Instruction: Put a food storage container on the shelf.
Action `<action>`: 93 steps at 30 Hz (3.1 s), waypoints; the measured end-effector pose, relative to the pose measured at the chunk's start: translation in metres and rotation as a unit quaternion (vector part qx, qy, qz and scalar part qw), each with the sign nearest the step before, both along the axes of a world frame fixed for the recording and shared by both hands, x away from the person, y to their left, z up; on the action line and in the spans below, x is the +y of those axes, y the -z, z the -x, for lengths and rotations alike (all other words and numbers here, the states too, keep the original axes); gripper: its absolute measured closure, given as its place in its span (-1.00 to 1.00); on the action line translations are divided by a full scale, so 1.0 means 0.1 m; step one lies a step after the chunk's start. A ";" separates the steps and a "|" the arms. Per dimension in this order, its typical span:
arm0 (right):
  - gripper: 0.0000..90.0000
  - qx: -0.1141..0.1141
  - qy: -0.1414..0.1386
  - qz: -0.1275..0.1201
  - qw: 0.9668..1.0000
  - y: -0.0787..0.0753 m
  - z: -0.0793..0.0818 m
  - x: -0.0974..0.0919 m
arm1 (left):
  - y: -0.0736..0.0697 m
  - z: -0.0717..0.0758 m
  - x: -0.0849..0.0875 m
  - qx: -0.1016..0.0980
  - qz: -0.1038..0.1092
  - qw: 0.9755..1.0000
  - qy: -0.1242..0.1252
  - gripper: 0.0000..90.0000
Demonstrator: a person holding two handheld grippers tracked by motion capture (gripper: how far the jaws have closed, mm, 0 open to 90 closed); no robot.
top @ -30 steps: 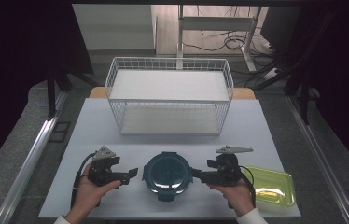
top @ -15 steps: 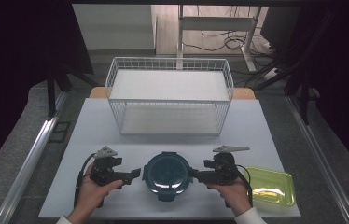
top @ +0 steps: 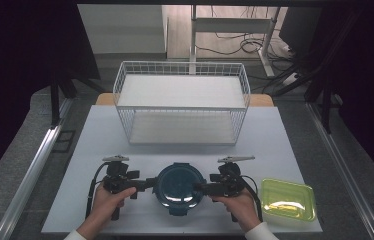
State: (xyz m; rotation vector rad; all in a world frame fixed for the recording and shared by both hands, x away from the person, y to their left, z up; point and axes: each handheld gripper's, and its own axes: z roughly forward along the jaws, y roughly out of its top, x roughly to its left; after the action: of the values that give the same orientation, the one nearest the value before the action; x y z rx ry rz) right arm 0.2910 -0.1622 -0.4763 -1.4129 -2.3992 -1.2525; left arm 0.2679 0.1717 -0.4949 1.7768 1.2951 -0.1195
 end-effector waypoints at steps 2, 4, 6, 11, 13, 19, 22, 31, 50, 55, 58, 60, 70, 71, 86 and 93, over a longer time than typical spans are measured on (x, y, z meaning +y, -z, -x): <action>-0.74 0.015 0.005 -0.011 1.000 0.04 -0.02 0.01 | 0.02 -0.01 -0.02 0.009 0.005 1.000 0.006 -0.83; -0.75 0.029 0.010 -0.021 0.999 0.08 -0.04 0.01 | 0.05 -0.02 -0.05 0.014 0.001 1.000 0.012 -0.82; -0.75 0.041 0.008 -0.024 0.999 0.13 -0.06 0.03 | 0.07 -0.03 -0.08 0.020 0.000 1.000 0.017 -0.81; -0.76 0.057 0.007 -0.028 0.998 0.19 -0.07 0.06 | 0.17 -0.07 -0.12 0.057 0.024 0.998 0.025 -0.79; -0.76 0.061 0.007 -0.029 0.998 0.21 -0.07 0.07 | 0.21 -0.08 -0.11 0.064 0.028 0.997 0.023 -0.78; -0.77 0.087 0.012 -0.043 0.995 0.26 -0.08 0.08 | 0.24 -0.09 -0.16 0.074 0.036 0.996 0.036 -0.73; -0.76 0.097 0.015 -0.047 0.994 0.28 -0.06 0.09 | 0.25 -0.09 -0.18 0.080 0.045 0.995 0.043 -0.66; -0.69 0.147 0.015 -0.066 0.987 0.35 -0.05 0.11 | 0.26 -0.08 -0.24 0.094 0.072 0.991 0.058 -0.40; -0.34 0.154 0.041 -0.084 0.984 0.25 0.00 -0.02 | 0.12 0.04 -0.25 0.078 0.073 0.993 0.044 -0.16; -0.29 0.157 0.053 -0.088 0.982 0.22 0.02 -0.03 | 0.09 0.07 -0.25 0.070 0.068 0.994 0.042 -0.15; -0.28 0.155 0.057 -0.089 0.982 0.21 0.03 -0.03 | 0.08 0.08 -0.27 0.061 0.063 0.995 0.040 -0.14; -0.28 0.151 0.056 -0.087 0.983 0.20 0.04 -0.03 | 0.07 0.07 -0.26 0.059 0.062 0.996 0.041 -0.14; -0.28 0.133 0.052 -0.077 0.987 0.14 0.05 0.01 | 0.03 0.07 -0.25 0.045 0.057 0.997 0.033 -0.12; -0.28 0.133 0.052 -0.077 0.987 0.14 0.05 0.01 | 0.03 0.07 -0.25 0.045 0.057 0.997 0.033 -0.12; -0.29 0.087 0.043 -0.065 0.993 -0.06 0.04 0.03 | -0.11 0.06 -0.24 0.018 0.063 0.997 0.036 -0.11; -0.29 0.071 0.042 -0.062 0.995 -0.17 0.04 0.07 | -0.21 0.06 -0.22 0.006 0.064 0.997 0.035 -0.11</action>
State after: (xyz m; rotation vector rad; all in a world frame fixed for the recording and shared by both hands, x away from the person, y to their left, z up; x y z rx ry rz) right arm 0.2868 -0.1557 -0.4596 -1.5237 -2.1525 -1.2491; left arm 0.2615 0.1498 -0.4744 1.7149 1.2078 -0.2471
